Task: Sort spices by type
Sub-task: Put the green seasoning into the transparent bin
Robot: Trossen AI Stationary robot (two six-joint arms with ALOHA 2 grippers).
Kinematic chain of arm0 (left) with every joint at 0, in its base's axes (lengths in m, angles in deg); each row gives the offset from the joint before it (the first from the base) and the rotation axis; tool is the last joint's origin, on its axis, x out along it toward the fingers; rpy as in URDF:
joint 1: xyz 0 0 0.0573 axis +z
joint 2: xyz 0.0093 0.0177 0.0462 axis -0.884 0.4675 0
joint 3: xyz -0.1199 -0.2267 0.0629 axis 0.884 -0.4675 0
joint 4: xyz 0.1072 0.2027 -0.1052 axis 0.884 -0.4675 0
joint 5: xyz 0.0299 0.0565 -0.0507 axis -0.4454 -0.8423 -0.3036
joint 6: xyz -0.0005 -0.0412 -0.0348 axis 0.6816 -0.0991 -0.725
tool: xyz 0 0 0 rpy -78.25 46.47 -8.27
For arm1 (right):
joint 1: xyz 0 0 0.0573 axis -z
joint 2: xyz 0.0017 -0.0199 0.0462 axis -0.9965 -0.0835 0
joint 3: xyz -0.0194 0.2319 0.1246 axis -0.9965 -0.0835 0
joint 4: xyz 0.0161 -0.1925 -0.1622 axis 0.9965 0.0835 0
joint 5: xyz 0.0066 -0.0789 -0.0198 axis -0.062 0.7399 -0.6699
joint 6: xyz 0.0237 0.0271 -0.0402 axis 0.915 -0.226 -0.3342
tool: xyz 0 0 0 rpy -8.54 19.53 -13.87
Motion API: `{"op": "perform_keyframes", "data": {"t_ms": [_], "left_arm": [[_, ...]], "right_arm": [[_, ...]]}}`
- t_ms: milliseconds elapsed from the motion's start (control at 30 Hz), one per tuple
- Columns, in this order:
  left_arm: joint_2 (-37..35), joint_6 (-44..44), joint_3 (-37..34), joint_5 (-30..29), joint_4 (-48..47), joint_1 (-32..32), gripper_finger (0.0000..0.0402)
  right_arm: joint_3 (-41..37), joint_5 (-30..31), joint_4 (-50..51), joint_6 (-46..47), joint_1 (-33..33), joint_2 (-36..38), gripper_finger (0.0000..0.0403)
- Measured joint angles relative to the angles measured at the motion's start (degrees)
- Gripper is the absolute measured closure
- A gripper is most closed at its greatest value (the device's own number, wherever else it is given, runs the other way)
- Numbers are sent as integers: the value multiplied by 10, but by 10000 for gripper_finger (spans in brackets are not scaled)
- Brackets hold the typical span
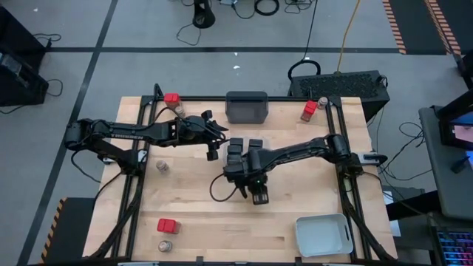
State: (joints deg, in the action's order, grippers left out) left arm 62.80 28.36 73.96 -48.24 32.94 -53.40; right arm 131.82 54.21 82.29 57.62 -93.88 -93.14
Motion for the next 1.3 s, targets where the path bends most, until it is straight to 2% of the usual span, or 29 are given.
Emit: {"op": "perform_keyframes", "data": {"t_ms": [133,500,867,1167,1300], "left_arm": [[0,0,0,0,0,0,213],[0,0,0,0,-2,0,213],[0,-1,0,0,-2,0,213],[0,-3,0,0,-2,0,213],[0,-15,0,0,-1,0,213]], "right_arm": [[35,36,35,-1,0,0,261],[52,49,24,-10,-1,26,261],[-43,44,-117,-34,-2,25,261],[-60,43,-133,-42,-2,25,260],[-60,42,-133,-48,-2,25,240]]}}
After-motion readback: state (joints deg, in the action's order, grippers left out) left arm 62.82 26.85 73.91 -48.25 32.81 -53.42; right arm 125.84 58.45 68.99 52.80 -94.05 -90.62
